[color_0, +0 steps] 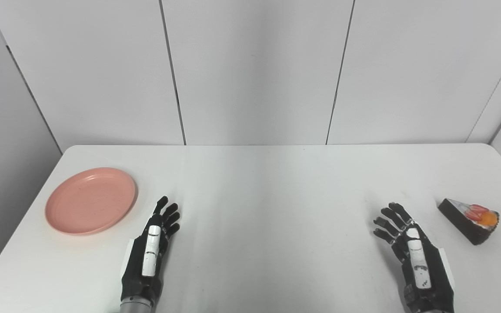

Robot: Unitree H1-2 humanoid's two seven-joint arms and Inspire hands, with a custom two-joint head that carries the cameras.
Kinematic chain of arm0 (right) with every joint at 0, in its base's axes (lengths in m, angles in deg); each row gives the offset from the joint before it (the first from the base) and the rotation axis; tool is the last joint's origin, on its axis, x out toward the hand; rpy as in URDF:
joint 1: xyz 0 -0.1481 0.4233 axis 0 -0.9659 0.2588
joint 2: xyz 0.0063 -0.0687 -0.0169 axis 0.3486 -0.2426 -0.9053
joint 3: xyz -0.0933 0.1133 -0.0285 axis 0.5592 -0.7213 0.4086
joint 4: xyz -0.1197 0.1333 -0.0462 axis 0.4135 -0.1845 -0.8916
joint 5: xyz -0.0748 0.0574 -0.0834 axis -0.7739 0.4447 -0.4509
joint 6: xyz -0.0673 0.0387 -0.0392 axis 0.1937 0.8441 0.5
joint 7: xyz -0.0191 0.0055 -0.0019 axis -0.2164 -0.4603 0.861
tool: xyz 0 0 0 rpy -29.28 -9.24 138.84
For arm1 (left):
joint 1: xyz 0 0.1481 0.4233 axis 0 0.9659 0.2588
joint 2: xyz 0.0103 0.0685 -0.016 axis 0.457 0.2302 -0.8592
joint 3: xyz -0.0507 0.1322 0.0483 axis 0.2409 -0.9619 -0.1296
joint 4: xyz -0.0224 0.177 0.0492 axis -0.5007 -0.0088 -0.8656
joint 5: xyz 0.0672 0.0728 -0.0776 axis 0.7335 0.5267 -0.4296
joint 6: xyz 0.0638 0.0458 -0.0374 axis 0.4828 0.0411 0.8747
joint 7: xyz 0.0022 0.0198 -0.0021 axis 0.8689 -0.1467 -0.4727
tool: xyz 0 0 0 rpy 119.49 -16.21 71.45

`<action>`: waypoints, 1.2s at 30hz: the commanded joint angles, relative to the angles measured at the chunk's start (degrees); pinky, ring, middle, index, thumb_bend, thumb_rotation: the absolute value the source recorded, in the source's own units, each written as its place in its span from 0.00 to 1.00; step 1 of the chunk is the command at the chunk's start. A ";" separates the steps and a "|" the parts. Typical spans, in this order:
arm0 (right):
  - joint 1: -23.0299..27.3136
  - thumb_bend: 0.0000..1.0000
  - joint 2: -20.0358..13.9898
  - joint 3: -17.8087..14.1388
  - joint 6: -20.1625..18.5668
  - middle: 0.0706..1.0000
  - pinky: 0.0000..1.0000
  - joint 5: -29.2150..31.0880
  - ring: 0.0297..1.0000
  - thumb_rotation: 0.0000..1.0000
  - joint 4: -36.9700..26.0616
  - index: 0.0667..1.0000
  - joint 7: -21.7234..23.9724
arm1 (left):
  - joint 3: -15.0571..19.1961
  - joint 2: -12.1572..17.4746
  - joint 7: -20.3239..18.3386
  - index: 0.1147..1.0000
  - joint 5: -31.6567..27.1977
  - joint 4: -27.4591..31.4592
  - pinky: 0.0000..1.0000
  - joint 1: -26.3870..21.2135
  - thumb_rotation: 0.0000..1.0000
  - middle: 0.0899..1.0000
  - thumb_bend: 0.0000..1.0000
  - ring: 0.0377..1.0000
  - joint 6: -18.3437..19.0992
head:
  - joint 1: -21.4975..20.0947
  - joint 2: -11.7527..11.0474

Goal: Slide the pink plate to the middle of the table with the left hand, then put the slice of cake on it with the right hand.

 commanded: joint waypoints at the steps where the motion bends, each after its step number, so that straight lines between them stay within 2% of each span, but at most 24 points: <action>1: -0.34 0.88 -1.40 -1.12 4.33 0.81 0.76 1.33 0.78 0.86 3.57 0.81 1.65 | -1.01 -1.20 0.66 0.91 1.22 -0.31 0.92 -0.73 0.97 0.89 0.71 0.90 -2.42 | 1.65 -0.87; 7: 0.66 0.89 -3.56 -2.68 8.46 0.79 0.73 3.69 0.75 0.84 10.29 0.80 4.11 | -2.62 -2.71 2.36 0.90 4.69 -3.60 0.91 -1.20 0.97 0.89 0.78 0.90 -5.24 | 5.08 -3.24; 17: 1.95 0.85 -5.02 -3.46 12.73 0.79 0.71 5.35 0.74 0.85 16.90 0.80 6.74 | -3.25 -3.70 3.76 0.90 6.12 -7.99 0.91 -1.75 0.97 0.89 0.72 0.90 -9.38 | 7.17 -5.78; 25: 3.05 0.85 -4.33 -3.85 14.86 0.77 0.69 6.27 0.72 0.83 21.00 0.78 7.43 | -2.74 -3.33 3.92 0.90 5.81 -12.01 0.90 -2.44 0.97 0.87 0.68 0.89 -13.74 | 7.11 -8.85; 30: 3.38 0.81 -3.52 -4.80 16.40 0.74 0.68 7.27 0.70 0.82 22.90 0.76 7.13 | -3.47 -3.60 4.10 0.90 7.20 -8.38 0.91 -3.06 0.97 0.87 0.66 0.89 -16.32 | 7.14 -10.62; 32: 3.46 0.79 -3.37 -5.08 16.79 0.74 0.68 7.56 0.70 0.83 23.48 0.75 7.25 | -3.38 -3.49 4.18 0.90 7.53 -6.92 0.90 -3.73 0.96 0.87 0.68 0.87 -16.94 | 7.20 -11.23; 34: 3.34 0.81 -3.34 -5.27 16.59 0.74 0.68 7.37 0.70 0.83 23.71 0.74 7.01 | -2.45 -3.46 4.74 0.89 6.94 -4.73 0.88 -5.22 0.94 0.86 0.68 0.86 -16.72 | 7.20 -11.50; 36: 3.32 0.81 -3.21 -5.43 16.83 0.74 0.67 7.35 0.70 0.83 24.31 0.74 7.10 | -0.85 -2.74 5.29 0.88 5.94 -4.23 0.89 -7.85 0.92 0.86 0.69 0.87 -18.25 | 7.19 -12.43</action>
